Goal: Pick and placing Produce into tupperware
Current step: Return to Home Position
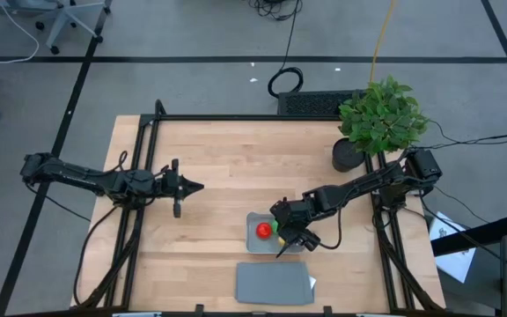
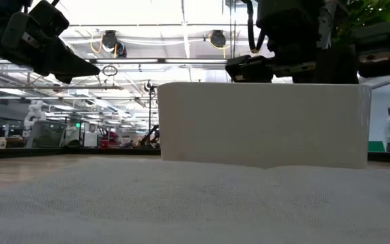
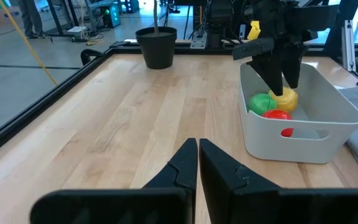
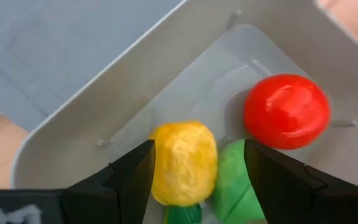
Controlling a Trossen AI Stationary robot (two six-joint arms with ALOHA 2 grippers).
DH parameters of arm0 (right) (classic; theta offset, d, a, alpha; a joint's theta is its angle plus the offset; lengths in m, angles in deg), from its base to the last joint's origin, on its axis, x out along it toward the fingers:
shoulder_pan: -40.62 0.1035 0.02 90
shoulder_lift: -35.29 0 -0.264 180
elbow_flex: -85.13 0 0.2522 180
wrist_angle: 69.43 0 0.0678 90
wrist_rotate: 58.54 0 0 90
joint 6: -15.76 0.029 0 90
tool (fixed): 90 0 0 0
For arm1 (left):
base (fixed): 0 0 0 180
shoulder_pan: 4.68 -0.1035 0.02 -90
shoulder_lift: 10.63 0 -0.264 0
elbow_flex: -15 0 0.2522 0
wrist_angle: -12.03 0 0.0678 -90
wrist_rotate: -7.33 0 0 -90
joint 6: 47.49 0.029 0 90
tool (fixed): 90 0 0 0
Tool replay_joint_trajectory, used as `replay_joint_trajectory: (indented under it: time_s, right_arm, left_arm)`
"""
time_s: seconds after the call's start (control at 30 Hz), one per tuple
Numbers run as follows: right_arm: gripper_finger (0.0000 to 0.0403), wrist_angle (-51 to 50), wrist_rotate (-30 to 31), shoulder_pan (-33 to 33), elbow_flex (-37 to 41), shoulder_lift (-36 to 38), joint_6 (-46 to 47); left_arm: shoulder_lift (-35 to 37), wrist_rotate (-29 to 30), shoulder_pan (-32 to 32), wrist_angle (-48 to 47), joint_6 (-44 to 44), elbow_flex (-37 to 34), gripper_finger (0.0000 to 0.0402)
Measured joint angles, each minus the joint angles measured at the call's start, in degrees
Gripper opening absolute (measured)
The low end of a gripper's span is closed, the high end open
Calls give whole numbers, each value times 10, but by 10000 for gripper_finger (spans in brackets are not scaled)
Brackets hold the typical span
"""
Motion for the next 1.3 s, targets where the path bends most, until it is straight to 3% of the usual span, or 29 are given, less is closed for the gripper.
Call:
replay_joint_trajectory:
  time_s: [0.4, 0.63, 1.0, 1.3]
  right_arm:
    - [238, -47, 73, 5, -48, 1, 0]
    - [228, -47, 75, 5, -52, 2, -7]
    - [159, -40, 103, 8, -51, 10, -13]
    - [70, -37, 131, 0, -51, 39, -19]
  left_arm:
    - [0, 1, 0, -5, -2, 0, 21]
    - [0, 1, 0, -15, -8, 0, 21]
    - [0, 1, 0, -13, -8, 0, 21]
    - [0, 6, 0, -9, 11, 0, 21]
